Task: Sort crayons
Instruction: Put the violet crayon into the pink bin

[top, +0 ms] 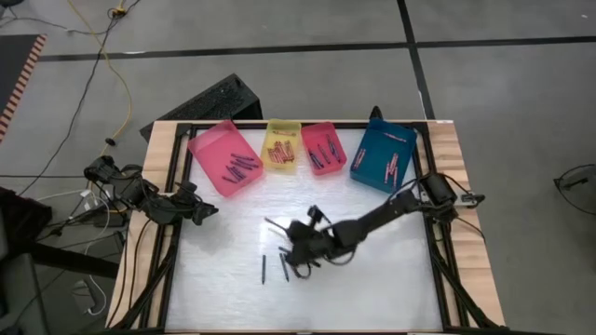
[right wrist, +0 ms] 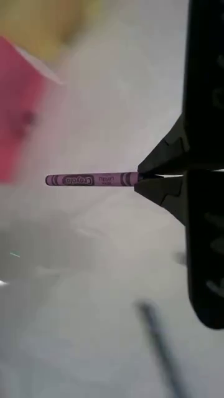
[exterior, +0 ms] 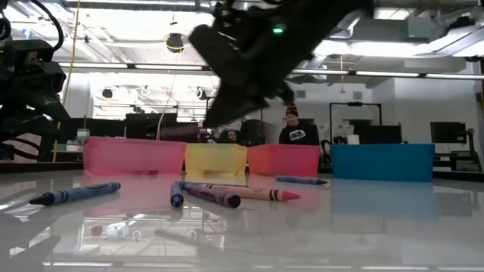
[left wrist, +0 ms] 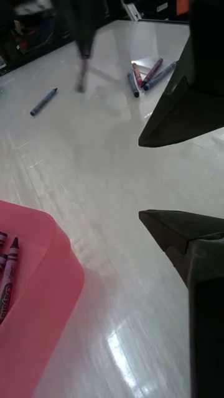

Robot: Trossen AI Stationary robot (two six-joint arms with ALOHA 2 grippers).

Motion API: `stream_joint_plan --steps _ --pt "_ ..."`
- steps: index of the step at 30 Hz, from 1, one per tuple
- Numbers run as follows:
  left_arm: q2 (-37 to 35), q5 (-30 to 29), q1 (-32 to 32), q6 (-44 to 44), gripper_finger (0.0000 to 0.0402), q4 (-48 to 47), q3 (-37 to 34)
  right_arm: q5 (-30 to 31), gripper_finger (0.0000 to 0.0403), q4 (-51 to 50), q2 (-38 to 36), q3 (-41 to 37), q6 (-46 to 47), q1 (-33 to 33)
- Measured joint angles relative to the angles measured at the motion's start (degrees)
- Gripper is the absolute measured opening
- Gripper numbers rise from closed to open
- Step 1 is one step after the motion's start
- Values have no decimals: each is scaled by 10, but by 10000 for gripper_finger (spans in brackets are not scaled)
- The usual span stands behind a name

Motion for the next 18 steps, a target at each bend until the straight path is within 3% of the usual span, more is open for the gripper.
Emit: stream_joint_plan --steps 3,10,18 --pt "0 0 0 0 165 0 0 -9 3 43 0 8 -42 -32" --pt "0 0 0 0 165 0 0 -108 3 142 0 19 -130 -95" --pt "0 0 0 0 165 0 0 -137 3 216 0 19 -158 -157"
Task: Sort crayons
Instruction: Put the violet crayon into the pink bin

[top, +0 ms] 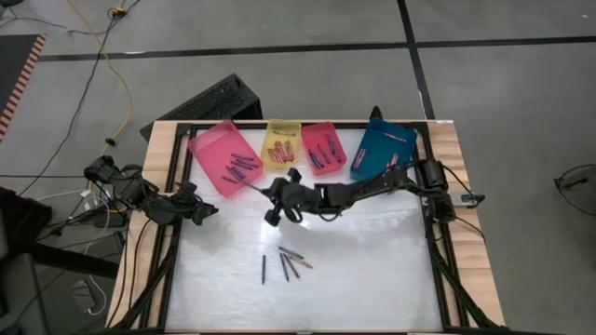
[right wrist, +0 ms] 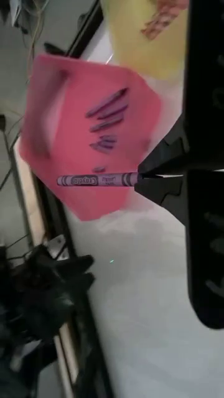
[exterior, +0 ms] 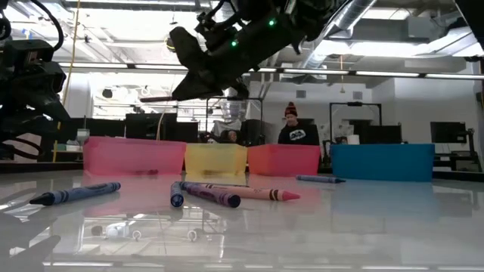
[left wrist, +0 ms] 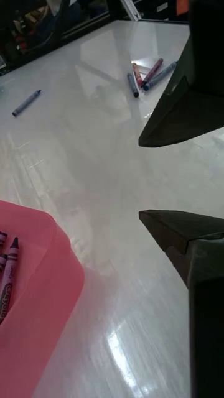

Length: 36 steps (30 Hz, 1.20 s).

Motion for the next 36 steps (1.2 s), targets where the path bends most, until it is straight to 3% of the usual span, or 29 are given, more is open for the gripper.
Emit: stream_joint_plan --steps 7,32,36 --pt "0 0 0 0 165 0 0 -56 3 65 0 0 -39 -38" --pt "0 0 0 0 165 0 0 -56 3 159 3 0 -22 -115" --pt "0 0 0 0 165 0 0 -64 3 173 44 26 -8 -118"
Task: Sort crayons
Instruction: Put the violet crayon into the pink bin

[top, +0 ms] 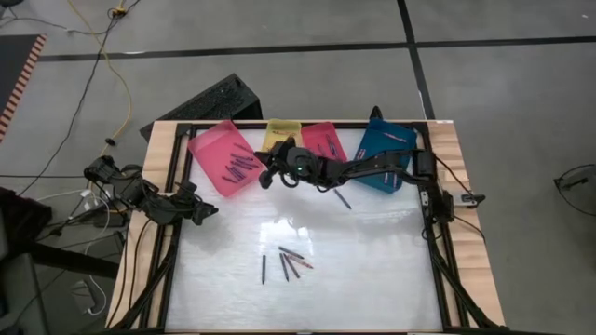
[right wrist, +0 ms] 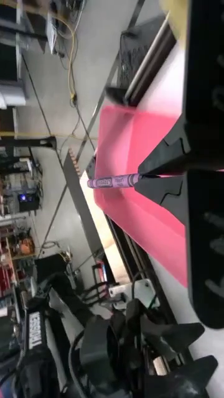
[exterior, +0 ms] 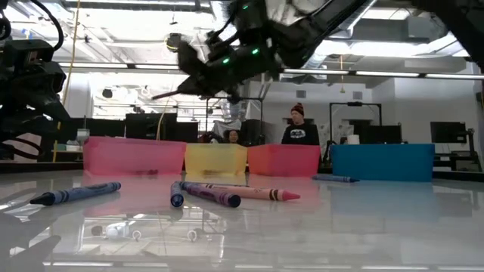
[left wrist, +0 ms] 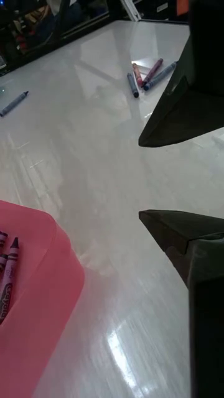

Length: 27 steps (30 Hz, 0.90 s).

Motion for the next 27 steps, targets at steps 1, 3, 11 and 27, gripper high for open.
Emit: stream_joint_plan --steps 1,3,11,27 --pt "0 -1 0 0 165 0 0 -10 3 0 18 20 -1 0" --pt "0 0 0 0 165 0 0 -24 3 -5 47 57 -12 1" --pt "0 0 0 0 165 0 0 -37 3 -160 121 206 -33 0" --pt "0 0 0 0 165 0 0 -38 39 -284 165 258 -33 -2"
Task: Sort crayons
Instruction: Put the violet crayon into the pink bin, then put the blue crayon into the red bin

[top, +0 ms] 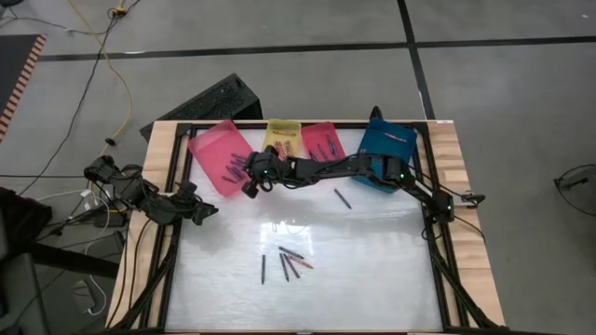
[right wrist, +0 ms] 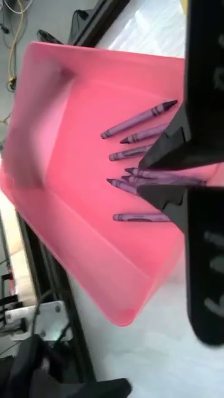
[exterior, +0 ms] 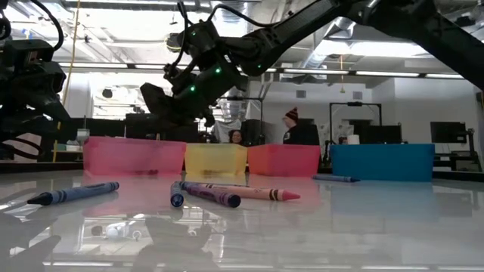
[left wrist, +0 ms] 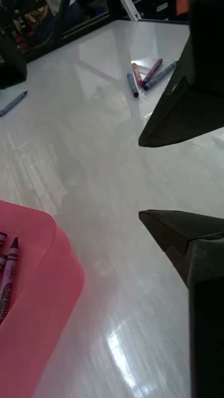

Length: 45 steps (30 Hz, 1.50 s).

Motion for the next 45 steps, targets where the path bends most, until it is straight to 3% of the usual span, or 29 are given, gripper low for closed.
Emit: stream_joint_plan --steps 8,15,23,29,32,37,41,45 --pt "0 0 0 0 165 0 0 -20 114 3 -15 0 24 0" --pt "0 0 0 0 165 0 0 -35 122 -84 -115 0 60 -11" --pt "0 4 0 0 165 0 0 -29 119 -410 -248 1 37 -11" --pt "0 5 0 0 165 0 0 -7 118 -708 -266 -2 97 29" --pt "0 5 0 0 165 0 0 29 118 -782 -268 -31 126 69" --pt "0 6 0 0 165 0 0 65 118 -793 -268 -121 210 122" --pt "0 6 0 0 165 0 0 41 118 -767 -269 -201 281 134" --pt "0 6 0 0 165 0 0 -10 118 -722 -276 -274 295 128"
